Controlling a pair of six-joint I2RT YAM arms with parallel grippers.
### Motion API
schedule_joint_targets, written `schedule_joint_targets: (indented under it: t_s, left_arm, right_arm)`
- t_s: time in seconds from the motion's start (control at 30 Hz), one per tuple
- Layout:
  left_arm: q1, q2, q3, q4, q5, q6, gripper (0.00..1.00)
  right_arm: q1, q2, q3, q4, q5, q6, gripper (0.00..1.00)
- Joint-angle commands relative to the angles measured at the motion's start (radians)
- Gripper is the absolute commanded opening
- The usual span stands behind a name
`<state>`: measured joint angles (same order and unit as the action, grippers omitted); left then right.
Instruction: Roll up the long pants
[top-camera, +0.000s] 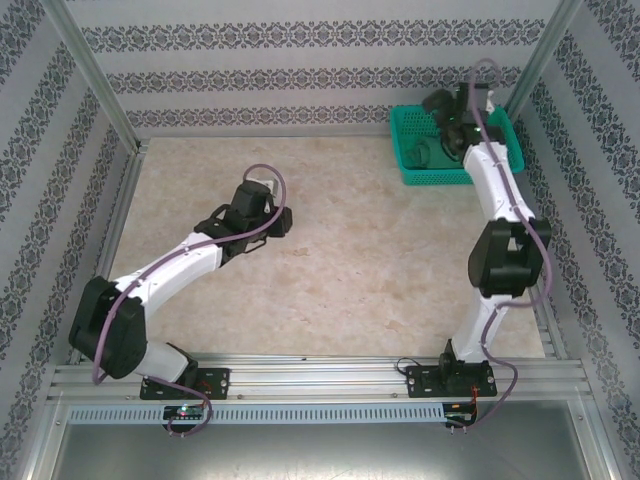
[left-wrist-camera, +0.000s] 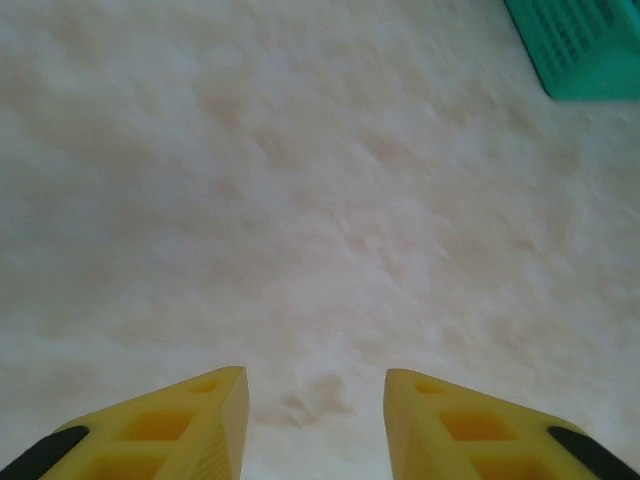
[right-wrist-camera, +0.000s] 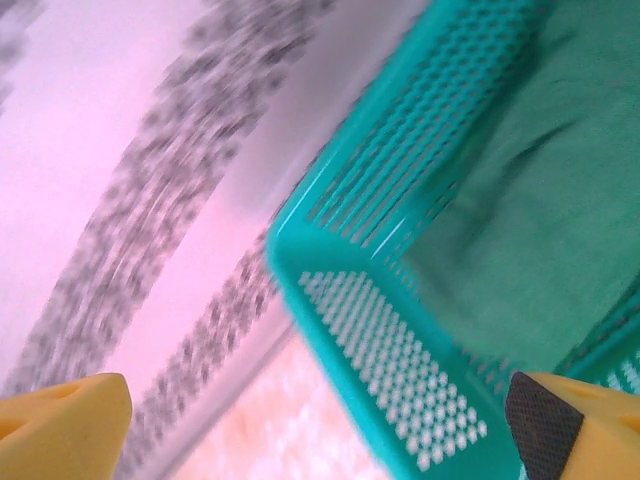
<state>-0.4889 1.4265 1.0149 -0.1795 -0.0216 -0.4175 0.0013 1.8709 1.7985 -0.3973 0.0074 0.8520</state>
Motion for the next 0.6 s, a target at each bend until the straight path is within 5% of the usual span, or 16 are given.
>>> schedule_joint_targets:
  t_s: [0.0,0.07,0.23,0.3,0.33,0.37,0.57]
  left_arm:
    - [0.040,-0.039,-0.001,0.110,-0.300,0.163,0.52]
    - [0.075,-0.022,-0.024,0.201,-0.386,0.232,0.61]
    - [0.170,0.003,-0.104,0.370,-0.415,0.357,0.63]
    - [0.219,0.002,-0.155,0.424,-0.351,0.359,0.63]
    - [0.250,-0.004,-0.197,0.465,-0.298,0.343,0.75]
    - [0.274,-0.007,-0.237,0.507,-0.270,0.321,0.98]
    - [0.313,0.024,-0.394,0.769,-0.228,0.344,1.00]
  right_arm:
    - [0.095,-0.156,-0.190,0.017,0.075,-0.352,0.98]
    - [0.188,-0.275,-0.356,0.112,0.201,-0.523,0.98]
    - [0.411,-0.449,-0.714,0.386,0.480,-0.923,0.98]
    - [0.438,-0.471,-0.772,0.370,0.500,-0.914,0.98]
    - [0.443,-0.489,-0.809,0.367,0.497,-0.894,0.98]
    - [0.446,-0.505,-0.853,0.393,0.495,-0.879,0.98]
    - [0.439,-0.541,-1.016,0.509,0.498,-0.869,0.98]
